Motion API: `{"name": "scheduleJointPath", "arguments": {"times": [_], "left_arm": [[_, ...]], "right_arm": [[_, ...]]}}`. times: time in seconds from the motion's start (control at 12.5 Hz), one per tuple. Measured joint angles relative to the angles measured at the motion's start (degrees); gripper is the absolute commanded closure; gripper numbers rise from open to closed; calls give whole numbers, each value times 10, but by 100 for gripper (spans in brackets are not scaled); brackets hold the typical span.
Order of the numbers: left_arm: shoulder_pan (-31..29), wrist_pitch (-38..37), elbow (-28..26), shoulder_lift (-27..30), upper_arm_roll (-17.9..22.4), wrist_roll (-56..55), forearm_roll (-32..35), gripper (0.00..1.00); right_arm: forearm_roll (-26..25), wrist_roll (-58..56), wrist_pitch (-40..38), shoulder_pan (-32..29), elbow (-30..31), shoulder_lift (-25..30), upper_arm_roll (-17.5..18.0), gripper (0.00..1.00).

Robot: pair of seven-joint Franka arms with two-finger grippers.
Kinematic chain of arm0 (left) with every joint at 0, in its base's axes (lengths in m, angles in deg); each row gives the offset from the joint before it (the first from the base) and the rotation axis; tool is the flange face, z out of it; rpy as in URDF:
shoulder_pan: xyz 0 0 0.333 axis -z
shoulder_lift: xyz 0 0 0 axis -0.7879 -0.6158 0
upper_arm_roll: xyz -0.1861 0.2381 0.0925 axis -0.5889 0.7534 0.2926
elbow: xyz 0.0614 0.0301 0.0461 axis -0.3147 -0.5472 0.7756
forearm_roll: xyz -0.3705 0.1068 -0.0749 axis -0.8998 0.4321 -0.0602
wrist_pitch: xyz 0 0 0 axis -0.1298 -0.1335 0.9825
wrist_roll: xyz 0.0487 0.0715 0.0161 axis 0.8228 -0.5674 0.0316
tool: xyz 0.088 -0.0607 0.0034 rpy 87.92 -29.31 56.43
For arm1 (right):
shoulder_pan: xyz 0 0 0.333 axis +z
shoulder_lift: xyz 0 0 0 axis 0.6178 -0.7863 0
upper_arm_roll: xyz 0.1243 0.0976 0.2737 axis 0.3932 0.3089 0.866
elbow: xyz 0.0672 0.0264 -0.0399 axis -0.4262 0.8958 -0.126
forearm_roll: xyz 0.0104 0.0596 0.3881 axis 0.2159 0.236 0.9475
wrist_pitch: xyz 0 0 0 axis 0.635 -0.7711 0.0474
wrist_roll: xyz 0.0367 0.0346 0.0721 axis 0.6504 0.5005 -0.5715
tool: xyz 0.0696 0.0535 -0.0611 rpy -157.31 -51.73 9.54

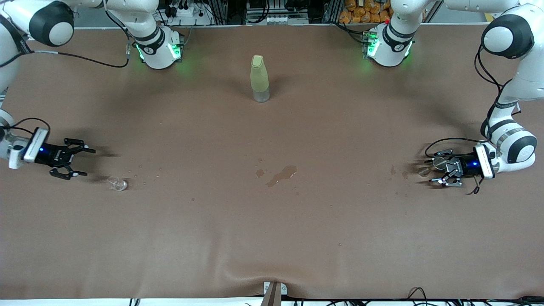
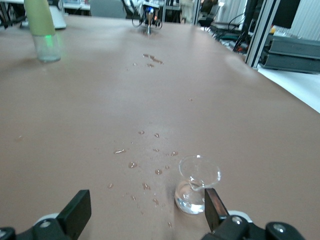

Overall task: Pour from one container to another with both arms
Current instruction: 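Lift the jigger with the left gripper while the right gripper grasps the beaker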

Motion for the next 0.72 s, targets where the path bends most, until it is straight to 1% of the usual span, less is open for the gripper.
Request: {"name": "scheduleJointPath", "arguments": {"times": [0.4, 0.72], "left_arm": [[-1, 0, 2, 0, 0, 0, 0, 52], [-2, -14, 3, 0, 0, 0, 0, 54]], "right_arm": [[57, -8, -31, -30, -17, -65, 30, 0], [115, -20, -37, -51, -23, -96, 50, 0]]}}
